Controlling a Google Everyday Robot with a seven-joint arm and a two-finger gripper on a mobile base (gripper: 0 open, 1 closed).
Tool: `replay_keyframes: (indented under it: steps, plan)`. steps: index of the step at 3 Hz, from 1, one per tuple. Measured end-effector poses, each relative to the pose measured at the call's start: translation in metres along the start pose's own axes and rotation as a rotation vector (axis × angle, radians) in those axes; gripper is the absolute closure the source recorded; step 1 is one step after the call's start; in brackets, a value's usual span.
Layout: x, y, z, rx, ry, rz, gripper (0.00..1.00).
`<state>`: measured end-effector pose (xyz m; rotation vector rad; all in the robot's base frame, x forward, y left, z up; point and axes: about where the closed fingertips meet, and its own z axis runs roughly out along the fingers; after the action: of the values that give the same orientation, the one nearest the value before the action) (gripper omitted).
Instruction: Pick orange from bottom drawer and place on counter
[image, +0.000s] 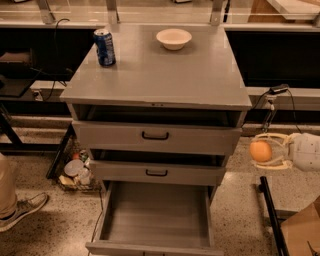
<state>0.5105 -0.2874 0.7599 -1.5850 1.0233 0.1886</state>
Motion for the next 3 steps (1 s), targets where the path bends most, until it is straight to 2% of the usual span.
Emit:
replay_keyframes:
  steps: [1,2,3]
  plan:
    - [0.0,0.0,0.0,0.0,-0.001,-0.003,1.0]
    - [-0.007,-0.034,0.004,0.041,-0.025,-0.037,1.0]
    - [-0.012,-0.075,0.001,0.074,-0.031,-0.018,1.0]
